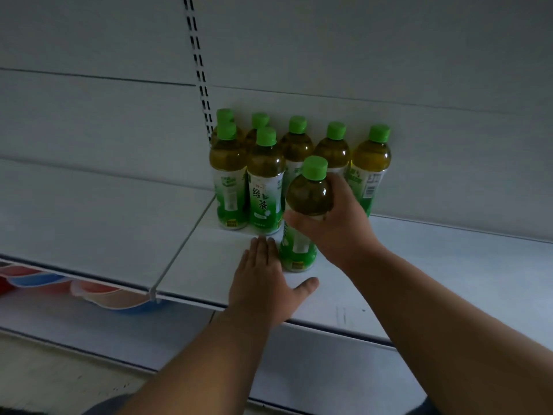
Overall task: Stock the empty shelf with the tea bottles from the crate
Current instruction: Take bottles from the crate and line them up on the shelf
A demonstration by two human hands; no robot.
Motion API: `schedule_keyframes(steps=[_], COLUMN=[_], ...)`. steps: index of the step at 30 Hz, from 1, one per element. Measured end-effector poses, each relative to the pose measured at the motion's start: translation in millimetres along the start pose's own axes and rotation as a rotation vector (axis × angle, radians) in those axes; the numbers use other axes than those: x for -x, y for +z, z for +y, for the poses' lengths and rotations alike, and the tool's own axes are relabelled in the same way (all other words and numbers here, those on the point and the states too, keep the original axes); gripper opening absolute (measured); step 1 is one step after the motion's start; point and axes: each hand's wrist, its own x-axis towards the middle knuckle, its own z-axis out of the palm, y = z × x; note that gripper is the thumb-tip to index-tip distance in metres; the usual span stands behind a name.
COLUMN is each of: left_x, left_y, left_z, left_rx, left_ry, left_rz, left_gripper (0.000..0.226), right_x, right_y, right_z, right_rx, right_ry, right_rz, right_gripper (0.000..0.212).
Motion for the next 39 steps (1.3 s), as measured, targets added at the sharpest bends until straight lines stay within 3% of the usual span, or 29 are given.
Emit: schedule_keyframes(steps=[3, 11, 19, 29, 34, 39], left_x=[0, -1, -2, -2, 0, 49], left_y=[7, 14, 18, 16, -2, -39], left_z=[2, 1, -1, -1, -1, -24], left_rx=[-0.107, -0.125, -0.133, -0.115, -0.017, 0.117], left_ry=[0.002, -0.004, 0.01, -0.011, -0.019, -0.039], left_rz=[0.0, 0.035, 0.047, 0.048, -0.004, 0.141], left_gripper=[0.124, 0.126, 0.125, 0.125, 0.111, 0.078], right_x=[6, 1, -49, -49, -3, 54], right_y=[3, 19, 24, 23, 17, 33], right_z=[9, 20, 17, 22, 23, 4], right_rx=[0.148, 0.37, 0.325, 0.287, 0.315, 0.428], right_ry=[0.022, 0.101, 0.151, 0.14, 0.093, -0.105], right_rz=[-0.013, 0.032, -0.005, -0.004, 0.066, -0.133], right_gripper=[0.075, 0.066, 0.067, 0.074, 0.085, 0.085])
